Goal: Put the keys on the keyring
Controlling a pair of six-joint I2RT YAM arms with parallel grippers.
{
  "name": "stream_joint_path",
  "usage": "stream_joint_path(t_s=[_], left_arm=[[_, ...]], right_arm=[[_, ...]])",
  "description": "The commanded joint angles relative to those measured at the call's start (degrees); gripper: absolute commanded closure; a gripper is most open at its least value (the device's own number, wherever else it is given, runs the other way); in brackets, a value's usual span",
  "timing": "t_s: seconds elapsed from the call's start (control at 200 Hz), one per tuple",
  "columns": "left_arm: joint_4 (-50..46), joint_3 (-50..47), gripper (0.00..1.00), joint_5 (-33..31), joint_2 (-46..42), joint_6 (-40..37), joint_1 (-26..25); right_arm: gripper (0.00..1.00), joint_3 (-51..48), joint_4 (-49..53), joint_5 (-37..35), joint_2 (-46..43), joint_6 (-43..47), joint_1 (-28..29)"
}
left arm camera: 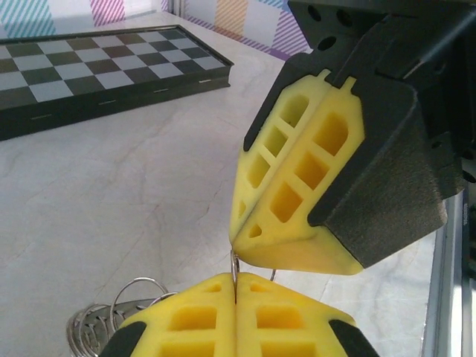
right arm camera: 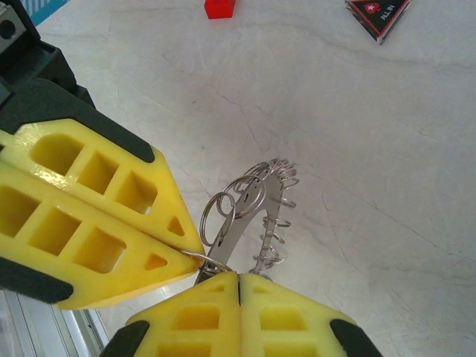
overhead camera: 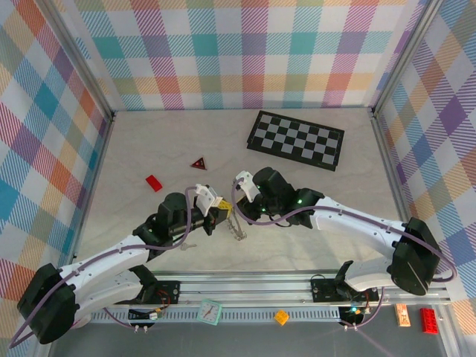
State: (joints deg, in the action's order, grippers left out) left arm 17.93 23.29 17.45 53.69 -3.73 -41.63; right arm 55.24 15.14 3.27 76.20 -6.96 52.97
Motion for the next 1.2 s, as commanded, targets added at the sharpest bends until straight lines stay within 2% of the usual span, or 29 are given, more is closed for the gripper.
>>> stream_joint_path(t_s=[0.0, 0.08, 0.13, 0.175, 0.275, 0.365, 0.51, 0.63, 0.795, 1.08, 1.195], left_arm=[[7.9, -0.6, 1.00, 0.3, -2.2, -0.9, -0.9], [9.0, -1.3, 1.00, 0.5, -2.0, -0.9, -0.9], [9.8, -1.7, 1.00, 0.6, -1.8, -0.9, -0.9], [10.3, -2.0, 1.00, 0.8, -1.6, -0.8, -0.9], [11.4, -2.8, 1.00, 1.0, -1.0, -0.9, -0.9], [13.5, -3.7, 1.00, 1.9, -0.5, -0.8, -0.9], [17.0, -5.0, 1.00, 5.7, 0.5, -1.8, -0.9], [19.8, -6.1, 1.00, 9.9, 0.9, -3.9, -0.9], [20.6, -6.4, 1.00, 12.2, 1.3, -5.7, -0.9], [22.7, -6.5, 1.00, 15.6, 2.3, -5.7, -0.9], [23.5, -6.7, 1.00, 16.2, 2.6, -5.5, -0.9]], right_arm=[[0.85, 0.7, 2.7, 1.8, 0.1, -0.3, -1.2], [0.64, 0.1, 2.5, 3.9, -1.0, 0.0, -2.2], [0.55, -0.6, 2.0, 5.3, -2.2, 0.3, -2.9], [0.49, -1.5, 1.3, 6.3, -3.5, 0.6, -3.8], [0.43, -4.3, -1.7, 7.5, -6.5, 3.0, -5.9], [0.44, -8.4, -7.3, 10.9, -8.4, 7.8, -7.6], [0.44, -15.5, -18.3, 21.8, -10.3, 19.0, -8.7], [0.46, -17.0, -21.8, 26.2, -10.5, 22.2, -8.9], [0.52, -15.9, -20.5, 29.7, -9.5, 23.0, -8.9], [0.62, -17.2, -22.5, 30.2, -10.3, 23.8, -8.8], [0.70, -17.2, -22.1, 31.5, -10.3, 24.6, -8.8]])
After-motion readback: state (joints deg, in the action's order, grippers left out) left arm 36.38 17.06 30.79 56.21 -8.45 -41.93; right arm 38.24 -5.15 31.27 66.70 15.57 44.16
